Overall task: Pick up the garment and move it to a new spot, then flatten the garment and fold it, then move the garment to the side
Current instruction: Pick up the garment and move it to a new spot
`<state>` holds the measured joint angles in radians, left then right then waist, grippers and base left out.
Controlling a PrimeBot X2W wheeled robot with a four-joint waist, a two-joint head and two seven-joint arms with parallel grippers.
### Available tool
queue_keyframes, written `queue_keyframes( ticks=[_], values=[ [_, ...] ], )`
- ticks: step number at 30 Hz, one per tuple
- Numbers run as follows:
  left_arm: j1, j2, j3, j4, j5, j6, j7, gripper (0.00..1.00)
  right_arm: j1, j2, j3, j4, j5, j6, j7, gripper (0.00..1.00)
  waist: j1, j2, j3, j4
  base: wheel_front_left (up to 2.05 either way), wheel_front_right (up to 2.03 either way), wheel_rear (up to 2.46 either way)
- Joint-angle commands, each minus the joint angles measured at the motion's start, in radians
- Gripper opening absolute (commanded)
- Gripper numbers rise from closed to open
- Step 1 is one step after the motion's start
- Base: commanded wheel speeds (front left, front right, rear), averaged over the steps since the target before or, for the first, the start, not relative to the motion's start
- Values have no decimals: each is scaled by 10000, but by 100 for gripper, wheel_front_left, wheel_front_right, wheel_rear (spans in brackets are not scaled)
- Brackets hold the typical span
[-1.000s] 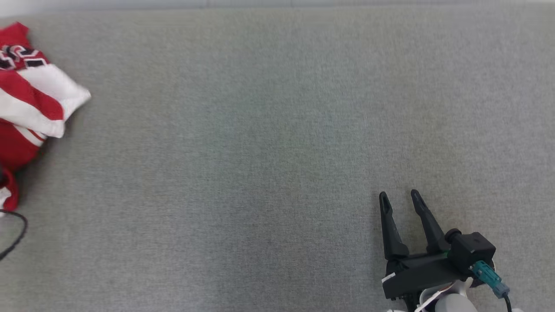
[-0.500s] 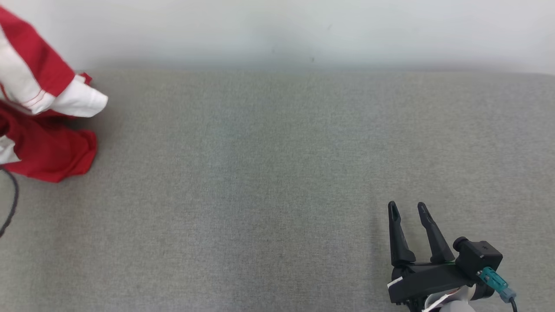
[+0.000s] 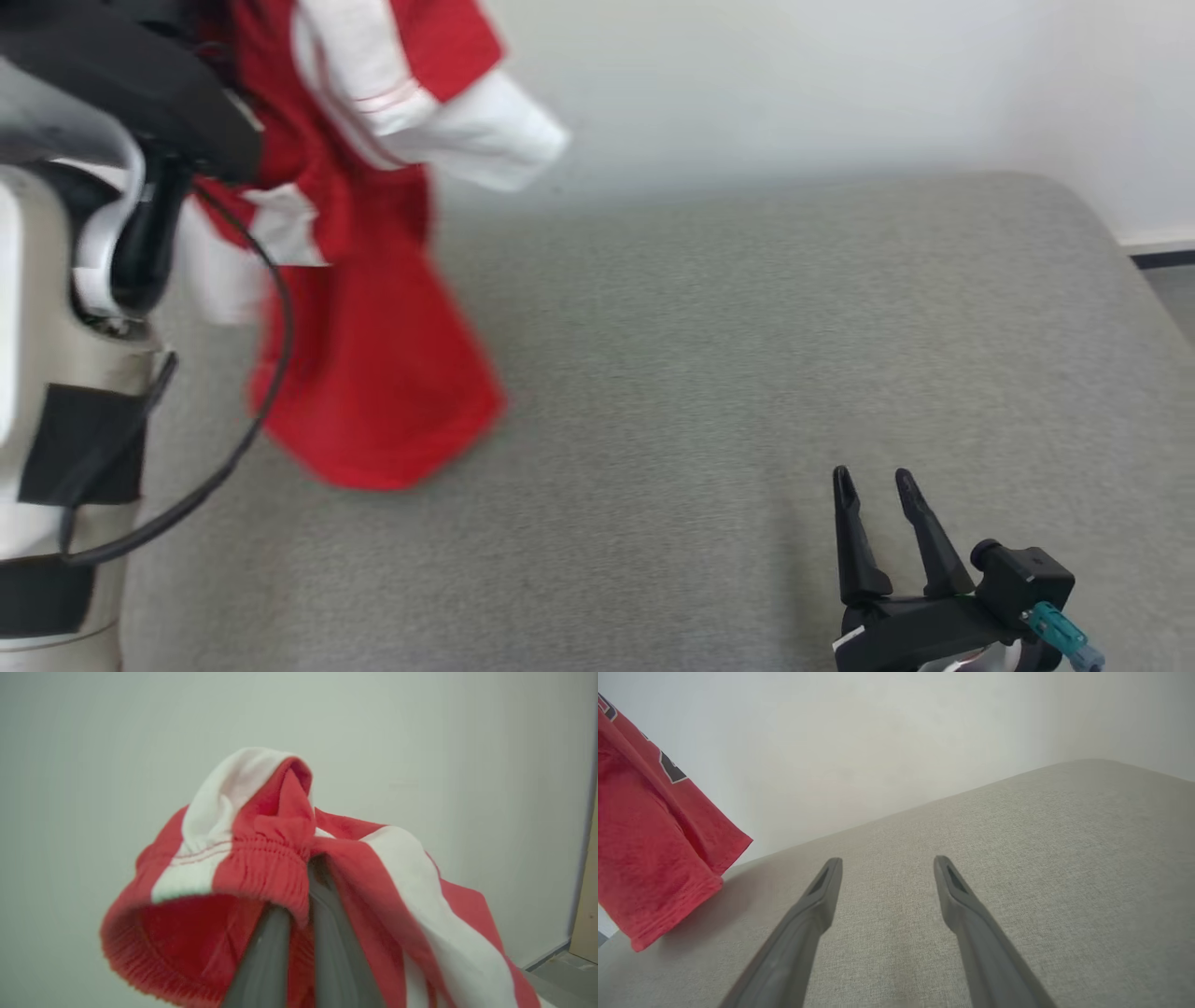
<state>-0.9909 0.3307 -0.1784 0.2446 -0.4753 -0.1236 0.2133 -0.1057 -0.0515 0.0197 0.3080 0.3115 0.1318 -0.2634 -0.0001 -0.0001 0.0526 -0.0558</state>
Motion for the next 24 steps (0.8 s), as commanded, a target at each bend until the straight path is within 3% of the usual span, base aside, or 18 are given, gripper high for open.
queue_keyframes(
  ticks=[1, 5, 11, 24],
  values=[
    [-158, -104, -89, -134, -68, -26, 20, 0, 109, 22, 76, 3, 52, -21, -17, 100, 1, 1, -368, -824, 0, 0, 0],
    [201, -262, -694, -319, -191, -55, 248, 0, 209, 20, 219, 12, 132, -21, -17, 100, 1, 1, -349, -1640, 0, 0, 0],
    [1304, -656, -1480, -101, -288, -68, 45, 0, 340, 23, 156, -50, 53, -21, -16, 100, 1, 1, -150, -2089, 0, 0, 0],
    [4056, -2087, -2921, 2483, 25, 326, -1192, 0, 179, 14, 138, -94, -20, -21, -16, 100, 1, 1, 41, -1908, 0, 0, 0]
  ],
)
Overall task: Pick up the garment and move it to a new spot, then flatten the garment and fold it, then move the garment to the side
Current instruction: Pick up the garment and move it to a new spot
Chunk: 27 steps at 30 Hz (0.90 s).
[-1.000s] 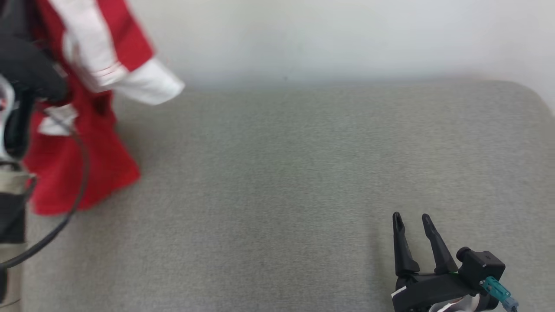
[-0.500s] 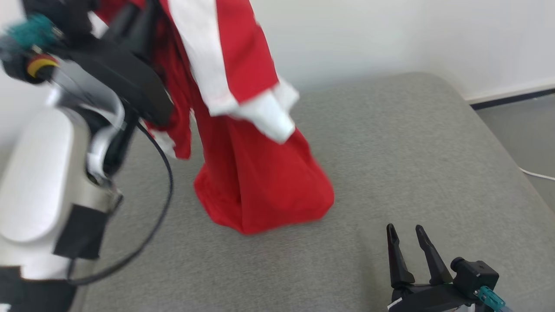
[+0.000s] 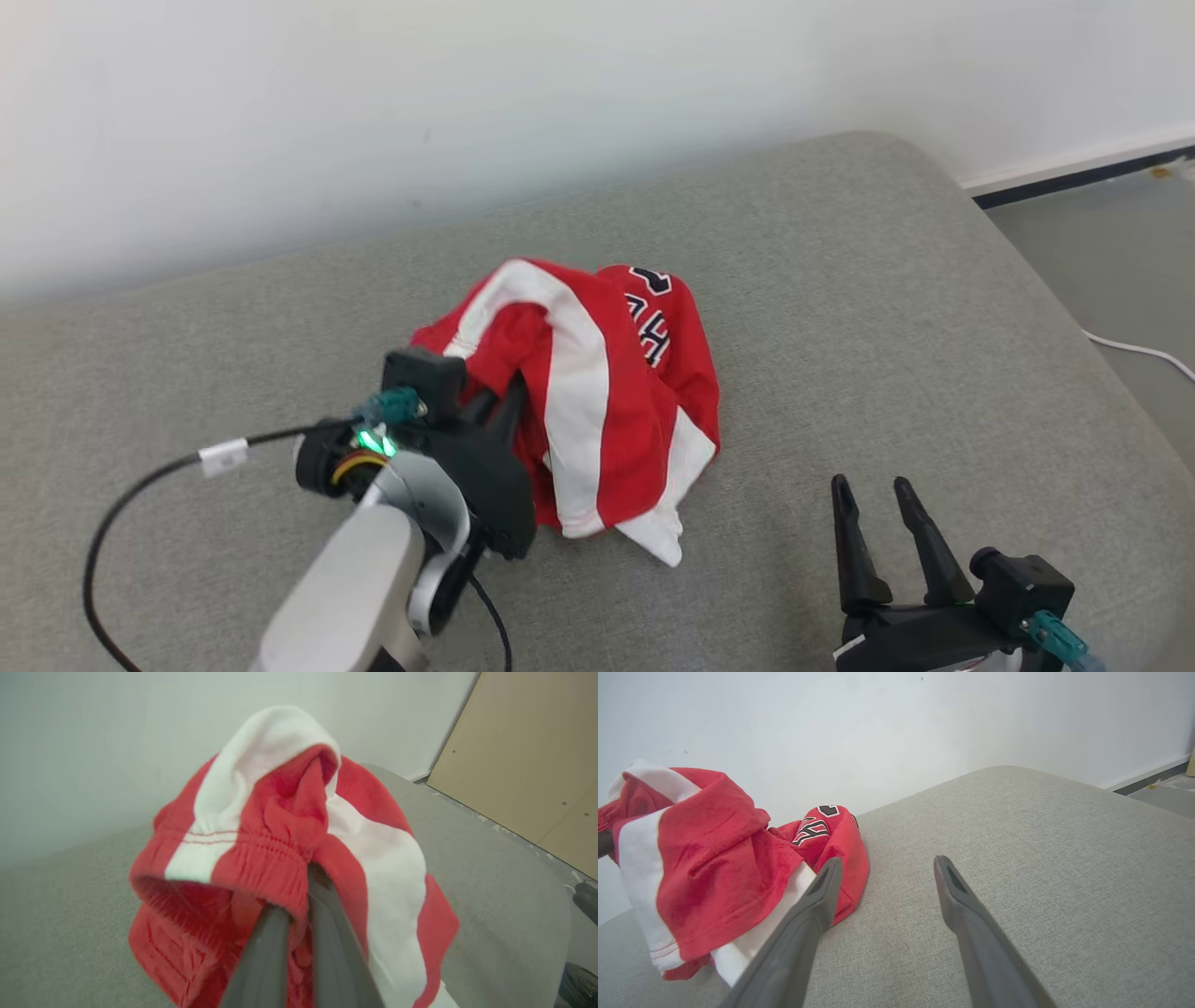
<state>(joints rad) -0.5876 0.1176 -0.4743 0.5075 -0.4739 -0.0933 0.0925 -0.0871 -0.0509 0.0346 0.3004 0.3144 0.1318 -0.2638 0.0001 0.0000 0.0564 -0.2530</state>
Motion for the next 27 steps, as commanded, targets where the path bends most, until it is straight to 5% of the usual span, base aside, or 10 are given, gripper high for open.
queue_keyframes(
  ticks=[1, 2, 3, 12, 27],
  values=[
    [139, -46, -13, 57, -20, 41, -73, 7, -7, 13, -3, 14, -71, -21, -13, 100, -1, 0, -1, 133, 0, 0, 0],
    [226, -135, -70, 252, -38, 63, -157, 34, -5, 19, -19, 24, -83, -21, -13, 100, -1, 0, -1, 218, 0, 0, 0],
    [288, -209, -93, 365, -94, 79, -274, 100, -4, 21, -24, 26, -104, -21, -13, 100, -1, 0, -6, 290, 0, 0, 0],
    [866, -423, -302, 166, -304, 216, -1046, 100, 205, 16, -594, -10, -299, -21, -11, 100, -1, 0, -243, 1284, 0, 0, 0],
    [3679, 625, 241, -2413, -40, 1416, -2829, 100, 613, 18, -1229, -21, -613, -21, -11, 100, -1, 0, -775, 2916, 0, 0, 0]
  ],
)
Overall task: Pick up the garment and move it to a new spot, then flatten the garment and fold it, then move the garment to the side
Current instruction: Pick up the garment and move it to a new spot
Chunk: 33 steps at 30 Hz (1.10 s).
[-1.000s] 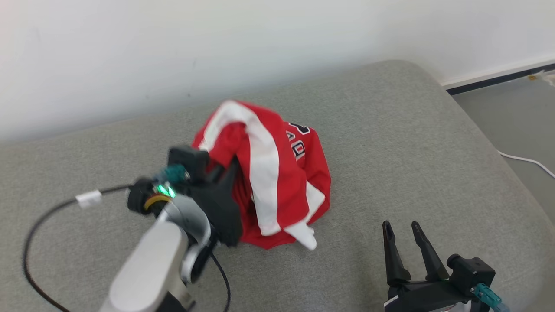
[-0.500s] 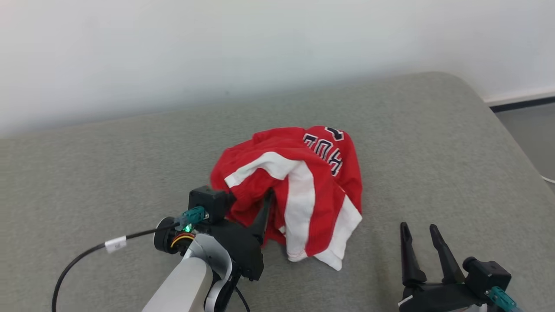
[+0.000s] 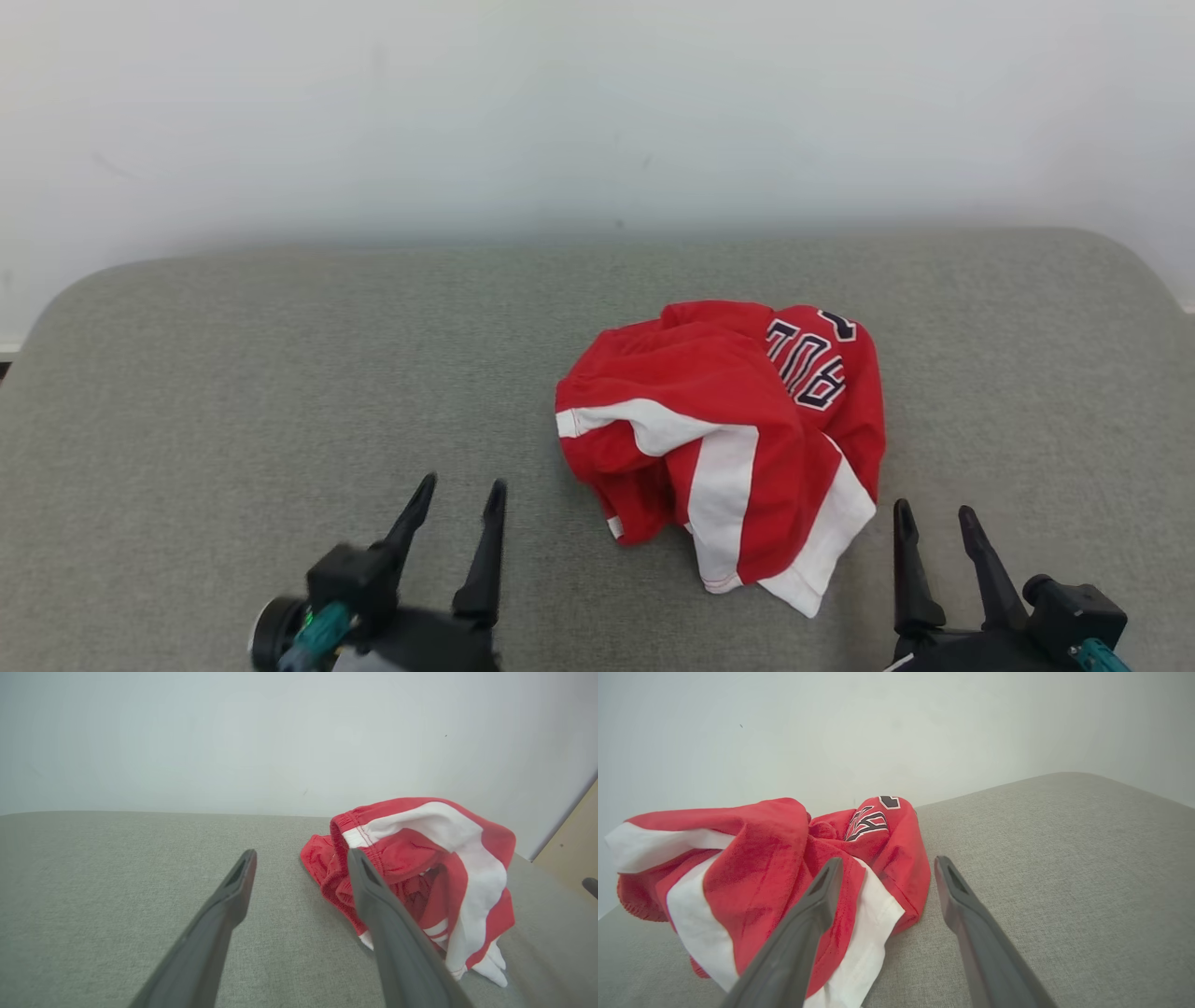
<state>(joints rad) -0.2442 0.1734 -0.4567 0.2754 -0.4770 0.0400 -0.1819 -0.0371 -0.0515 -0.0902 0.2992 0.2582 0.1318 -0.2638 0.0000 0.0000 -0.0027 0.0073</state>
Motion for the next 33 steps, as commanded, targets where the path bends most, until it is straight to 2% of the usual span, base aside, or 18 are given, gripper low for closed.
queue_keyframes(
  ticks=[1, 7, 13, 20, 27, 33],
  values=[
    [452, 174, 130, -207, 52, 197, -184, 100, 110, 22, 44, -4, -49, -21, -11, 100, 0, 0, -191, 324, 0, 0, 0],
    [1694, 327, 637, -848, -67, 846, -580, 100, 161, 19, 98, 20, -11, -21, -11, 100, 0, 0, -235, 307, 0, 0, 0],
    [1997, 477, 785, -1070, -165, 949, -585, 100, 112, 19, 178, 60, -12, -21, -11, 100, 0, 0, -219, 130, 0, 0, 0],
    [1169, 705, 713, -907, -487, 536, 394, 100, -31, 19, 252, 67, 2, -21, -11, 100, 0, 0, -132, -410, 0, 0, 0],
    [-46, 1022, 621, -698, -1232, 54, 2527, 100, -107, 22, 364, 103, 79, -21, -11, 100, 0, 0, 73, -1137, 0, 0, 0],
    [-847, 739, 1052, -485, -2573, -159, 3835, 100, -228, 20, 490, 29, 62, -21, -11, 100, 0, 0, 393, -1739, 0, 0, 0]
  ],
)
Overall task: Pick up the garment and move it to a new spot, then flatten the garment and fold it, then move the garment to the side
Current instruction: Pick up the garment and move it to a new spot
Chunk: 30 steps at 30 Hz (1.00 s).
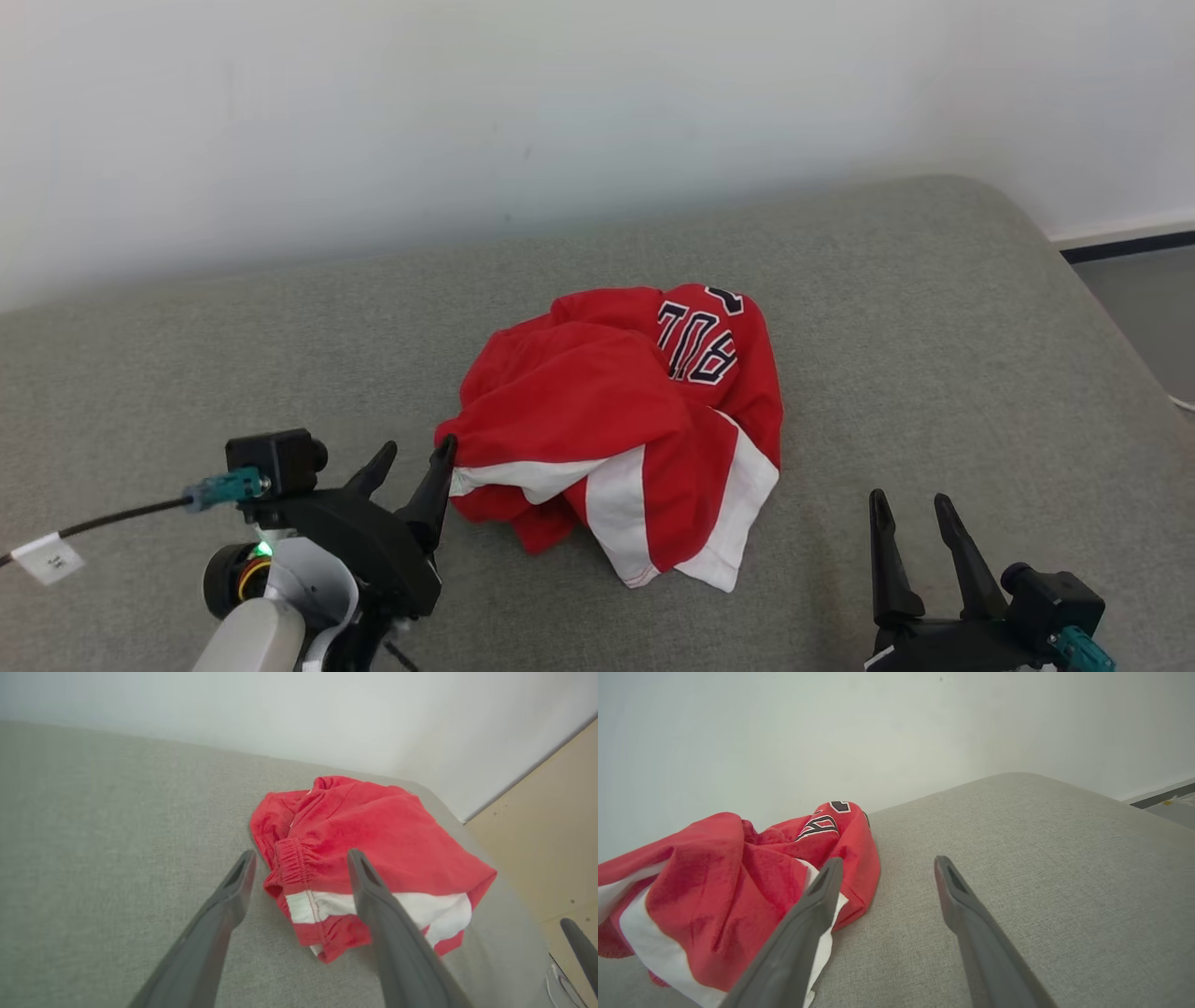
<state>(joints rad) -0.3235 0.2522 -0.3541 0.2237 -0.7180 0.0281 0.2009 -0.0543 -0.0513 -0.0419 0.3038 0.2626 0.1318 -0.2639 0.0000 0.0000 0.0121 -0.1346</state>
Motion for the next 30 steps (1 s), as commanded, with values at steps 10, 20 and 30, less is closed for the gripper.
queue_keyframes(
  ticks=[10, 20, 30],
  values=[
    [-601, -270, 516, 595, -1766, 107, 1768, 100, -206, 20, 38, -70, 89, -21, -9, 100, 0, 0, 636, -1047, 0, 0, 0],
    [-474, -287, 270, 720, -1696, 448, 2251, 100, -278, 22, 60, -129, 172, -21, -9, 100, 0, 0, 797, -923, 0, 0, 0],
    [-711, -699, 30, 667, -1955, -131, 2120, 0, -331, 23, 91, -161, 243, -21, -9, 100, 0, 0, 937, -776, 0, 0, 0]
  ],
)
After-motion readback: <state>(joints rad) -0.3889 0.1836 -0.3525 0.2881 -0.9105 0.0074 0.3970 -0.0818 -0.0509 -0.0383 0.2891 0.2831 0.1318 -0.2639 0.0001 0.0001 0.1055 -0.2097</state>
